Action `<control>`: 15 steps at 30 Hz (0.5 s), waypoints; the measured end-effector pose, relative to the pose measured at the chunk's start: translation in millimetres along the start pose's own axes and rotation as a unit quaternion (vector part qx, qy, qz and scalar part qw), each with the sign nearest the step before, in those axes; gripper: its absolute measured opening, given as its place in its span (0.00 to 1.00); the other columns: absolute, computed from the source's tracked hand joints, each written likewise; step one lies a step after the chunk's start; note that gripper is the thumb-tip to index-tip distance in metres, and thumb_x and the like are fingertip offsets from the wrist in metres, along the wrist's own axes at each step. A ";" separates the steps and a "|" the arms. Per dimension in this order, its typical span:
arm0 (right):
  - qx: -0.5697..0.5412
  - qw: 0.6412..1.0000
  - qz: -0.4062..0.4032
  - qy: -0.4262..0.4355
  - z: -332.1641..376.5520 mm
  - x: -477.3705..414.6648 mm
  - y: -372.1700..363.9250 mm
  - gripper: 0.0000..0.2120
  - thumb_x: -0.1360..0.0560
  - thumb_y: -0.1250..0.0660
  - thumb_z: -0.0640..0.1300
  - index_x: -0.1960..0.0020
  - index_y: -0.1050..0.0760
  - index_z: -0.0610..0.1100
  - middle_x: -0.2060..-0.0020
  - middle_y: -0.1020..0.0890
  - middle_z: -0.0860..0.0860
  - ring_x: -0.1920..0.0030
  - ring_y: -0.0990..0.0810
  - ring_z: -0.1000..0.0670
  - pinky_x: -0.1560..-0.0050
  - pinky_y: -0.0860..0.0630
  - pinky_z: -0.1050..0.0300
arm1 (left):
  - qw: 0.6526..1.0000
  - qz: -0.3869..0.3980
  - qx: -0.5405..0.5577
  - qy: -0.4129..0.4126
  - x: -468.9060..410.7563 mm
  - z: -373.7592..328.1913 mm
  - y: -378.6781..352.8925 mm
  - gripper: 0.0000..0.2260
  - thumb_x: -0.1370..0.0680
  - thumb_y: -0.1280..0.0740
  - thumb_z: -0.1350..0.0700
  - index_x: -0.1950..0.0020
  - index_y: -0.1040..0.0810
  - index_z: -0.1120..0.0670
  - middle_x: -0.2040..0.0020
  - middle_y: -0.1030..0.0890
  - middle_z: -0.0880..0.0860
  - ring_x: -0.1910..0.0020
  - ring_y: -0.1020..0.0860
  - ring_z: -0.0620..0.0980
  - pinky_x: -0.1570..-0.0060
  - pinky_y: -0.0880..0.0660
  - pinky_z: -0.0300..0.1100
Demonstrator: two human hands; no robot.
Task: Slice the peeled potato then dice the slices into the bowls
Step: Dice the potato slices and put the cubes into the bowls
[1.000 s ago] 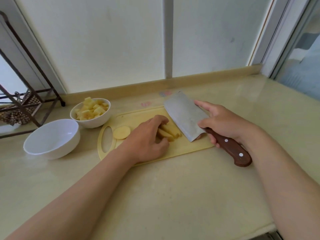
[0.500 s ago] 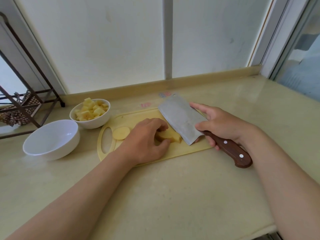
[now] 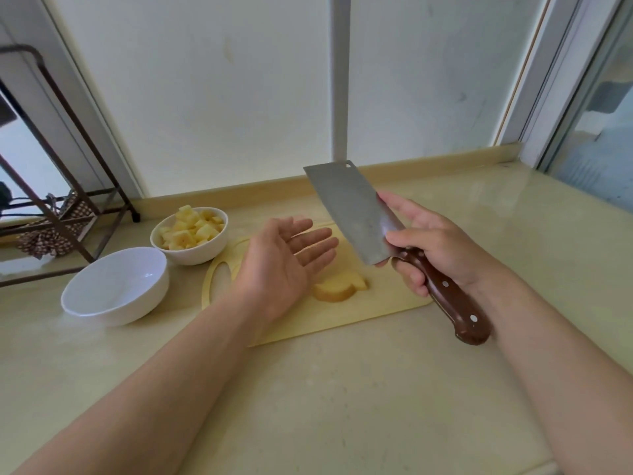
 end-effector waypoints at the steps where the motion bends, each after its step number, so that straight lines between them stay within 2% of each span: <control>1: -0.001 1.000 0.006 -0.002 -1.4 -0.7 -2.0 0.32 0.18 0.42 0.32 0.20 0.36 0.58 0.69 0.25 0.44 0.79 0.31 0.50 0.80 0.32 0.60 | 0.998 0.030 0.039 0.042 2.8 4.4 -5.5 0.16 0.20 0.44 0.55 0.38 0.28 0.63 0.39 0.22 0.66 0.42 0.20 0.65 0.39 0.25 0.57; 3: 0.008 1.000 0.012 -0.009 -4.8 -2.7 -4.1 0.32 0.18 0.41 0.32 0.21 0.36 0.59 0.69 0.28 0.44 0.78 0.31 0.50 0.80 0.31 0.59 | 0.988 0.109 0.061 0.086 11.2 8.4 -17.3 0.20 0.19 0.45 0.52 0.35 0.29 0.64 0.36 0.24 0.67 0.39 0.22 0.66 0.37 0.27 0.59; 5: 0.022 1.000 0.006 -0.016 -8.0 -4.5 -4.4 0.32 0.18 0.40 0.32 0.21 0.36 0.60 0.68 0.28 0.44 0.78 0.31 0.49 0.80 0.31 0.59 | 0.981 0.151 0.060 0.109 14.9 10.6 -22.8 0.21 0.19 0.46 0.53 0.32 0.29 0.64 0.36 0.24 0.67 0.38 0.23 0.66 0.37 0.27 0.59; 8: 0.027 1.000 -0.007 -0.014 -7.2 -5.2 -1.9 0.32 0.18 0.40 0.32 0.22 0.35 0.60 0.66 0.28 0.42 0.78 0.31 0.49 0.80 0.31 0.59 | 0.986 0.126 0.049 0.102 12.6 10.0 -20.6 0.18 0.18 0.45 0.54 0.33 0.29 0.62 0.39 0.21 0.66 0.42 0.20 0.64 0.44 0.22 0.55; 11: 0.022 0.999 -0.027 0.000 -2.5 -4.2 5.5 0.31 0.18 0.40 0.32 0.21 0.35 0.58 0.65 0.28 0.41 0.78 0.30 0.50 0.80 0.31 0.59 | 0.993 0.081 0.026 0.078 6.4 7.2 -12.4 0.11 0.18 0.42 0.55 0.40 0.27 0.60 0.49 0.18 0.63 0.52 0.17 0.59 0.54 0.19 0.49; 15: 0.016 0.998 -0.058 0.009 2.1 -0.9 14.8 0.30 0.18 0.41 0.32 0.22 0.33 0.58 0.63 0.22 0.39 0.78 0.30 0.50 0.79 0.31 0.59 | 0.998 0.047 -0.014 0.050 2.2 7.2 -5.9 0.08 0.19 0.38 0.58 0.48 0.22 0.61 0.57 0.18 0.59 0.59 0.18 0.53 0.57 0.18 0.44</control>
Point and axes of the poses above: each hand's wrist, its own x-axis away from the middle knuckle, its own y-axis out of the back of the hand, z = x × y, the point moved 6 cm from there along -x, towards the middle knuckle
